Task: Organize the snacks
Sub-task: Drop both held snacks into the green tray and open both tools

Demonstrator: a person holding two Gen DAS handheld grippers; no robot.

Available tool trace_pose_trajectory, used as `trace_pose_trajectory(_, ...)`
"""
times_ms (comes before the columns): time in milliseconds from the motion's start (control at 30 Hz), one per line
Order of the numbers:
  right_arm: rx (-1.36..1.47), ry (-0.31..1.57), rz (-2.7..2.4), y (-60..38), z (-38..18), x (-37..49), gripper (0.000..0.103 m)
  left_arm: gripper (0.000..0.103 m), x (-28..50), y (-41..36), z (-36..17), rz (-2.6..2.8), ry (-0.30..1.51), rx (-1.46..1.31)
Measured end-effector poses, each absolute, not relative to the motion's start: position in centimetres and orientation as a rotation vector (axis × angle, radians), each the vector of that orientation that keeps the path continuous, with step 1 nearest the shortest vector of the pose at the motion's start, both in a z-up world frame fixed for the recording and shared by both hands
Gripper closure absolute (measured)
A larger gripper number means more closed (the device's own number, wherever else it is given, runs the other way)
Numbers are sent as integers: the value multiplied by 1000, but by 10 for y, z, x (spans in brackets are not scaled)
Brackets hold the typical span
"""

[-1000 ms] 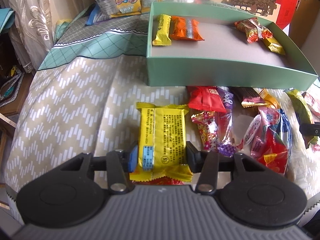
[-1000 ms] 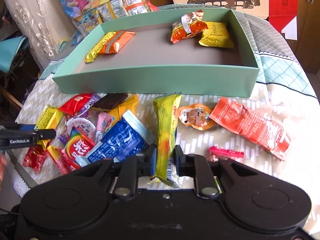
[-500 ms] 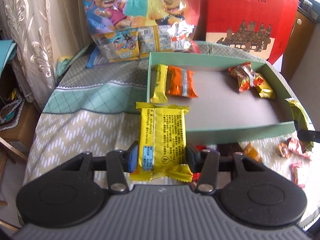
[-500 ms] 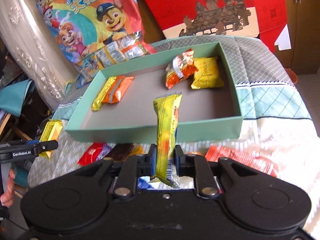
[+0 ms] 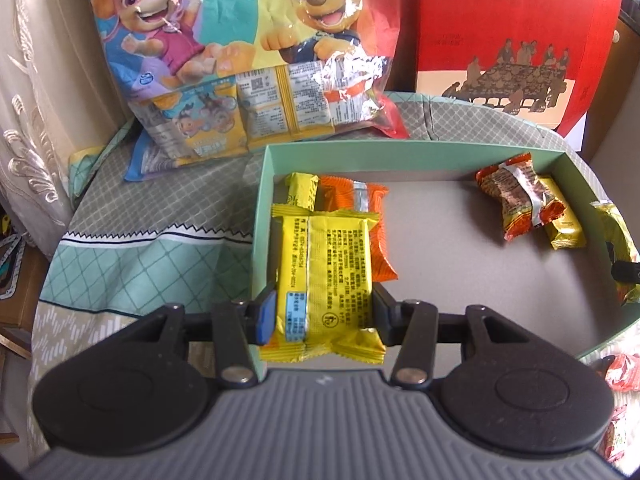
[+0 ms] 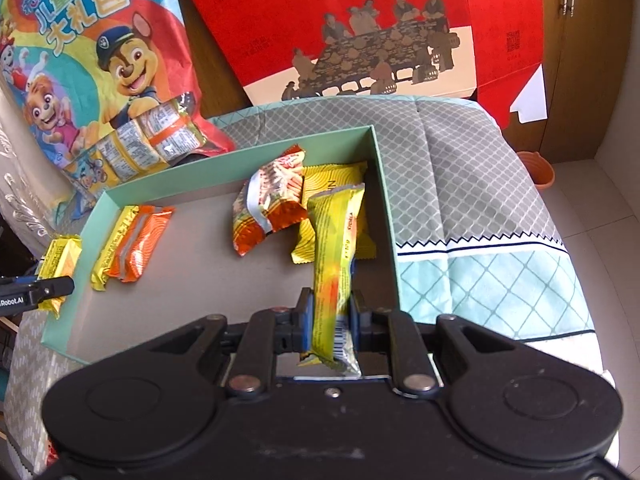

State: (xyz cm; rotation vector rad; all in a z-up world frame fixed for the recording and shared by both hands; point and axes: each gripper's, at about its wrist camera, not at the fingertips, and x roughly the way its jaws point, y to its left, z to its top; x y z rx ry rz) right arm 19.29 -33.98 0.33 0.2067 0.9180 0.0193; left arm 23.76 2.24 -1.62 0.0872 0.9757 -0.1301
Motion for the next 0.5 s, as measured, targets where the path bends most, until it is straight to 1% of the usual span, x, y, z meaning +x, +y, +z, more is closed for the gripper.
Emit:
trace_pose_trajectory(233, 190, 957, 20, -343, -18, 203, 85, 56, 244, 21, -40, -131, 1021, 105)
trace_pose_trajectory(333, 192, 963, 36, -341, -22, 205, 82, 56, 244, 21, -47, -129, 1039, 112)
trace_pose_trajectory(367, 201, 961, 44, -340, -21, 205, 77, 50, 243, 20, -48, -124, 1042, 117)
trace_pose_trajectory(400, 207, 959, 51, -340, -21, 205, 68, 44, 242, 19, -48, -120, 1042, 123)
trace_pose_trajectory(433, 215, 956, 66, -339, -19, 204, 64, 29, 240, 18, -46, -119, 1034, 128)
trace_pose_trajectory(467, 223, 954, 79, -337, -18, 204, 54, 21, 238, 18, -43, -131, 1025, 122)
trace_pose_trajectory(500, 232, 951, 96, -335, -17, 203, 41, 19, 235, 17, -39, -139, 1014, 117)
